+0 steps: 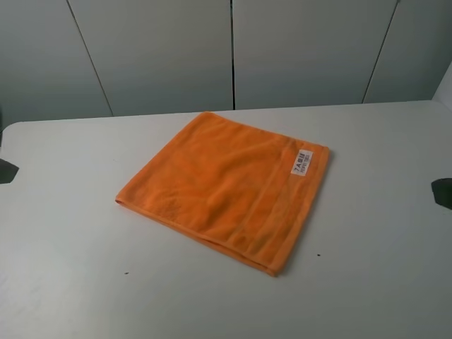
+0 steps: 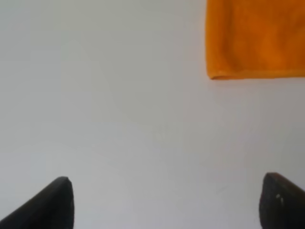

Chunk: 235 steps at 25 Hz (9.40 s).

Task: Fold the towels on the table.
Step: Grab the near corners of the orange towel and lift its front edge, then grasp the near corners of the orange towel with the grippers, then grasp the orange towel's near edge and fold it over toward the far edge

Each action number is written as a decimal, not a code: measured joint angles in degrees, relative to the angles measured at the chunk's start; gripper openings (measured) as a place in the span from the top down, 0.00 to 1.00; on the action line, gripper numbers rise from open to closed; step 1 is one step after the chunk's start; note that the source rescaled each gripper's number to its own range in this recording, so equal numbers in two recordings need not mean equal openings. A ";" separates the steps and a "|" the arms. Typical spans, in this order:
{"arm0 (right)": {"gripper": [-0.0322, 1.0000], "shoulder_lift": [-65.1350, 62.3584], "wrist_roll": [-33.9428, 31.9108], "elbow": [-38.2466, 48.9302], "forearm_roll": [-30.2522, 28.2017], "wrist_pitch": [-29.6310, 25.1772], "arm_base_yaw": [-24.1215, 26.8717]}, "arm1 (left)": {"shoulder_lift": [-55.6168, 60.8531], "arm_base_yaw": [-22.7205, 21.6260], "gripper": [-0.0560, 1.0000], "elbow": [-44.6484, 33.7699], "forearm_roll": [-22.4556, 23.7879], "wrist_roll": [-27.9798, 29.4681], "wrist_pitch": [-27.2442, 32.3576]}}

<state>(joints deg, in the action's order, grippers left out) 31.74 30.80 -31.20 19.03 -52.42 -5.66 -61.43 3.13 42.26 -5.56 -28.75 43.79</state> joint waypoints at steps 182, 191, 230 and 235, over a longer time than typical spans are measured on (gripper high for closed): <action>0.97 68.97 -11.90 -35.32 -43.70 3.77 -27.15 | -43.55 26.87 0.95 31.03 21.85 9.10 -5.82; 0.97 72.17 -10.57 -35.85 -43.83 10.48 -21.03 | -52.90 26.64 0.95 40.94 22.37 10.28 -6.27; 0.97 86.05 -13.60 -35.96 -56.87 33.22 -14.13 | -66.26 26.29 0.95 43.10 65.31 53.60 -24.73; 0.92 86.05 -13.74 -35.96 -56.96 33.31 -13.90 | -66.26 26.17 0.94 43.10 65.86 53.58 -25.16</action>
<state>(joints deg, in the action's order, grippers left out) 117.79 17.06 -67.16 -37.94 -19.11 -19.56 -127.69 29.30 85.36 60.31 24.82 18.63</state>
